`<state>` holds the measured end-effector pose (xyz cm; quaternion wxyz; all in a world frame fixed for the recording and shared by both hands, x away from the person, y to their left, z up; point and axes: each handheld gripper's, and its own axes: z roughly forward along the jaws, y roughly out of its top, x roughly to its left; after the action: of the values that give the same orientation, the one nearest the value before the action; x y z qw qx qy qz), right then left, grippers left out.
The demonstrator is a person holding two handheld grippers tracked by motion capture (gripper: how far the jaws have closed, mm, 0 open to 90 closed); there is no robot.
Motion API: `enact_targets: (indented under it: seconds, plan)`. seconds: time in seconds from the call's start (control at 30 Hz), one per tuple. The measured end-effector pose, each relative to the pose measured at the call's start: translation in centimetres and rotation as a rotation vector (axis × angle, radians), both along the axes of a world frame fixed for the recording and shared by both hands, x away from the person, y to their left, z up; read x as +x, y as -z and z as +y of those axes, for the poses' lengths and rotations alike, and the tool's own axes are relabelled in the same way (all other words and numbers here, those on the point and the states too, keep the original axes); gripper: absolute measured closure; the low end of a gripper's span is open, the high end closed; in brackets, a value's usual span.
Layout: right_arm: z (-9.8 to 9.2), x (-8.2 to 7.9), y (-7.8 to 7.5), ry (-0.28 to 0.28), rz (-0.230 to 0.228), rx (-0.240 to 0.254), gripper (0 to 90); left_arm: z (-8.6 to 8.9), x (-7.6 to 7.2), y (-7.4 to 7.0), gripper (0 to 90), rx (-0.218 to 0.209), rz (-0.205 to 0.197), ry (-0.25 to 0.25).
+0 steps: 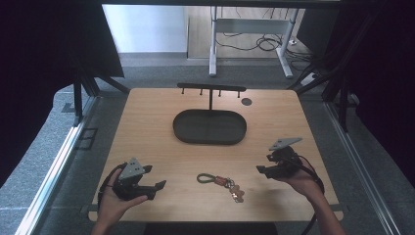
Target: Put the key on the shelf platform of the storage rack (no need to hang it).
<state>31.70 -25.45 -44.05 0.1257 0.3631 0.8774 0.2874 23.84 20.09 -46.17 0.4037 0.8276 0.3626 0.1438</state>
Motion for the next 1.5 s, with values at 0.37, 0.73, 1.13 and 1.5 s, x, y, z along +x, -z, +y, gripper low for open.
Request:
enact_targets:
  seconds: [0.37, 0.73, 1.13, 1.5]
  plan:
    - [3.9, 1.2, 0.1, -0.106, 0.067, -0.083, 43.4, 0.1, 0.1, 0.0, 26.3, -0.003, -0.004, 0.003]
    - [6.4, 1.2, 0.1, -0.174, 0.099, -0.123, 45.5, -0.1, -0.2, -0.3, 26.3, -0.011, -0.008, 0.012]
    - [9.0, 1.5, 1.2, -0.244, 0.145, -0.166, 45.9, -0.3, -0.1, -0.2, 26.4, 0.0, -0.003, 0.013]
    - [11.0, 1.7, 2.3, -0.3, 0.17, -0.203, 46.1, -0.1, -0.1, -0.2, 26.3, 0.007, -0.008, 0.004]
